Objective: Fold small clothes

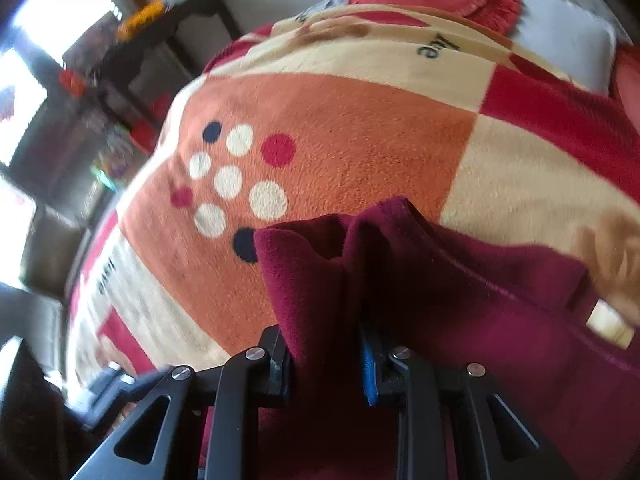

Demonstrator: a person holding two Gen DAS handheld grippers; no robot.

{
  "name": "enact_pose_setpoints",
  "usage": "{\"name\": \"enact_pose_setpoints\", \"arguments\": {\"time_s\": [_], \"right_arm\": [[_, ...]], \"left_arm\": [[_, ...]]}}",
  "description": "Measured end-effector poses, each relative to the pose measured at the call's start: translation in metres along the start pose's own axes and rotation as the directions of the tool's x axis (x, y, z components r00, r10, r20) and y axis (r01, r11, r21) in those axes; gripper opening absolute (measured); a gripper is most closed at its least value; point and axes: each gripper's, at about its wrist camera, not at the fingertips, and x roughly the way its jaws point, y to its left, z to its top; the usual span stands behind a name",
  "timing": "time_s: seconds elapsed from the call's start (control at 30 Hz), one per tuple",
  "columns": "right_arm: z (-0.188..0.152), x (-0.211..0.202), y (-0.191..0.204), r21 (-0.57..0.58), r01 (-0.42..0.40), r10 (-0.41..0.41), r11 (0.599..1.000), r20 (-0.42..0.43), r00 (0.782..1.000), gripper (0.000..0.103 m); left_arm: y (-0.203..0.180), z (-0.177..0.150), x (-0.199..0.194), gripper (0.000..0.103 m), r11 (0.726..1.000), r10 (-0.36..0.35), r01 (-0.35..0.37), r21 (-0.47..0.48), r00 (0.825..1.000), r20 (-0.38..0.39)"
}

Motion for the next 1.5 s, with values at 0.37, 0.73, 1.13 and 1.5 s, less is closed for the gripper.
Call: {"name": "enact_pose_setpoints", "arguments": {"time_s": [0.37, 0.73, 1.13, 1.5], "right_arm": [[-0.022, -0.056, -0.003, 0.016, -0.042, 0.039, 0.999, 0.138, 0.99, 0.016], [-0.069, -0.17, -0.074, 0.103, -0.036, 0.004, 0.994, 0.298, 0.955, 0.015], [-0.159, -0.192, -0.205, 0.388, 0.026, -0.151, 0.921, 0.297, 0.943, 0.014], [-0.209, -0.195, -0.218, 0.527, -0.105, -0.118, 0.843, 0.371, 0.921, 0.06]], "left_arm": [[-0.049, 0.01, -0.006, 0.028, 0.996, -0.018, 0.018, 0.086, 1.0, -0.01], [-0.167, 0.027, -0.021, 0.025, 0.952, -0.173, 0.172, 0.252, 0.985, -0.017], [-0.278, -0.016, 0.062, 0.029, 0.885, -0.205, 0.258, 0.388, 0.963, -0.174], [-0.233, -0.009, 0.001, 0.064, 0.886, -0.126, 0.141, 0.441, 0.99, -0.064]]}}
